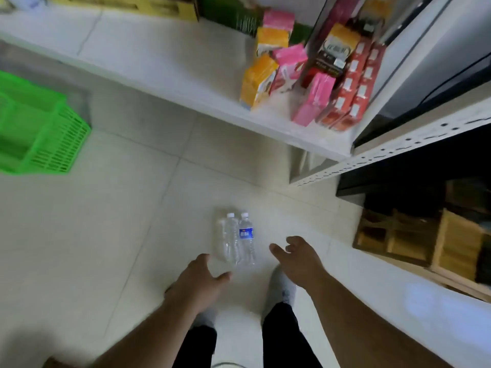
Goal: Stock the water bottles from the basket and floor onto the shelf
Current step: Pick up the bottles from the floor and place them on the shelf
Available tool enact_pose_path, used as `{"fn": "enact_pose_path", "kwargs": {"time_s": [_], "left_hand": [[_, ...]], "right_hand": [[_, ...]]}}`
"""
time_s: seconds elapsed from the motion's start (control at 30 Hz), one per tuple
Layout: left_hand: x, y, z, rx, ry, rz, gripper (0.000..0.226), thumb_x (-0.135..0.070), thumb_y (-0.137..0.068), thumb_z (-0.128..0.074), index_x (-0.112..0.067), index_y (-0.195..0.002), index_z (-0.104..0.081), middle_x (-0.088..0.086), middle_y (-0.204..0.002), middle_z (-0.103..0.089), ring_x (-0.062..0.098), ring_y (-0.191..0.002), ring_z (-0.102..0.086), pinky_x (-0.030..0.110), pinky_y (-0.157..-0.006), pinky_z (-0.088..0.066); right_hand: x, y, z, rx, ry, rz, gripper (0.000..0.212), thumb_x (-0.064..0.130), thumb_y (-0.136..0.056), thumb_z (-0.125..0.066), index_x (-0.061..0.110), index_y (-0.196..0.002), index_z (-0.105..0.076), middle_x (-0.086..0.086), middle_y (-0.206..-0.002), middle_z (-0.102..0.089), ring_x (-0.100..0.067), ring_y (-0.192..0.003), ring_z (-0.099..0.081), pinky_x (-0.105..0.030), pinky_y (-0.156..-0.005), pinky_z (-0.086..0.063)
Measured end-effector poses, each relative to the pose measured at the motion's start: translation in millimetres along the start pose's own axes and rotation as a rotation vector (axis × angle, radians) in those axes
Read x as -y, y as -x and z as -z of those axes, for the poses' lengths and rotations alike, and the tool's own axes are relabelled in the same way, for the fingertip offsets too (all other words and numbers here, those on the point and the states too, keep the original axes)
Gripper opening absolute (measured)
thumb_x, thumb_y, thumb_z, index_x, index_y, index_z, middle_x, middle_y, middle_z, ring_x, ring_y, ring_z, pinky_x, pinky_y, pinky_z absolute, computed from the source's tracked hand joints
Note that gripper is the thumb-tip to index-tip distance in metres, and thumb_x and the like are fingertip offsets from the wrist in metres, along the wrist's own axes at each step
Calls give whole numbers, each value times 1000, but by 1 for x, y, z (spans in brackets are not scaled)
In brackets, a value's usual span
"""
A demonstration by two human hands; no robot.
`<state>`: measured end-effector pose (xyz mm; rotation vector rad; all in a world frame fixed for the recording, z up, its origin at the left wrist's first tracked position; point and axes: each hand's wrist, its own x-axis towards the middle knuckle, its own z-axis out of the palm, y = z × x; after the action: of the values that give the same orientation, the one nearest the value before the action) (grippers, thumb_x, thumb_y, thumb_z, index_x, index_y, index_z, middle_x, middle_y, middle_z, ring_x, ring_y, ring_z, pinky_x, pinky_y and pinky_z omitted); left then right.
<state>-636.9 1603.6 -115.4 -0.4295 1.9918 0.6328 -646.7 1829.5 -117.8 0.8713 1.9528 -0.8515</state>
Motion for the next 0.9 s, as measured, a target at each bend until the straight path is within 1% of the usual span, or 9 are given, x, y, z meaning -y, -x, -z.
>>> {"fn": "enact_pose_path", "kwargs": {"time_s": [0.23,0.33,0.4,0.47,0.6,0.7,0.77,0.83,0.9], "left_hand": [[62,-209,-137,-34,163,108,88,-60,-79,-67,-17,-148,-32,4,-148,-44,24,-130,-50,31,-98,-42],[75,-280,-178,-81,224,145,91,-59,-78,-70,-16,-149,-32,5,-149,-42,24,-128,-52,26,-87,-40],[82,-314,-199,-110,257,150,91,-58,-77,-71,-14,-148,-33,5,-149,-41,25,-126,-53,27,-85,-40],[89,-341,-217,-125,261,154,92,-59,-74,-73,-13,-145,-36,5,-146,-44,26,-125,-54,29,-85,-42],[100,-371,-236,-124,260,154,89,-61,-68,-77,-15,-136,-43,4,-135,-50,25,-117,-57,36,-92,-50],[104,-379,-236,-96,307,155,84,-53,-70,-77,-18,-137,-42,1,-135,-49,23,-115,-58,29,-86,-47],[105,-382,-235,-98,338,169,69,-46,-69,-75,-24,-127,-46,-2,-127,-53,23,-105,-62,30,-81,-51],[104,-384,-233,-126,354,182,55,-46,-61,-70,-28,-108,-50,-4,-111,-59,24,-89,-68,38,-77,-59],[104,-388,-234,-144,361,206,55,-49,-56,-70,-28,-103,-52,-3,-101,-61,25,-83,-69,42,-73,-61]], "right_hand": [[-66,-234,-125,-7,149,40,77,59,-87,-62,13,-145,-42,-4,-136,-60,-24,-124,-57,-30,-101,-43],[-85,-306,-166,-12,149,69,80,61,-85,-64,13,-145,-42,-4,-127,-64,-24,-117,-60,-28,-92,-45],[-93,-340,-187,-11,122,78,83,60,-83,-67,13,-146,-41,-4,-133,-60,-23,-119,-58,-26,-88,-42],[-98,-366,-204,-13,97,86,84,58,-82,-70,13,-146,-41,-4,-136,-57,-22,-116,-59,-25,-82,-42],[-106,-393,-217,-29,103,133,75,53,-81,-72,15,-140,-45,0,-126,-59,-18,-99,-61,-21,-60,-41],[-111,-398,-217,-17,102,186,62,53,-82,-68,17,-131,-52,0,-120,-59,-19,-98,-62,-28,-73,-53],[-111,-398,-215,-21,82,194,57,52,-80,-59,21,-126,-54,-1,-119,-60,-21,-97,-64,-37,-81,-57],[-109,-397,-215,-35,46,153,49,50,-76,-55,21,-115,-58,-2,-112,-61,-22,-91,-64,-37,-76,-56],[-106,-398,-217,-58,33,111,55,58,-66,-57,20,-106,-60,-4,-105,-63,-24,-86,-64,-34,-71,-54]]}}
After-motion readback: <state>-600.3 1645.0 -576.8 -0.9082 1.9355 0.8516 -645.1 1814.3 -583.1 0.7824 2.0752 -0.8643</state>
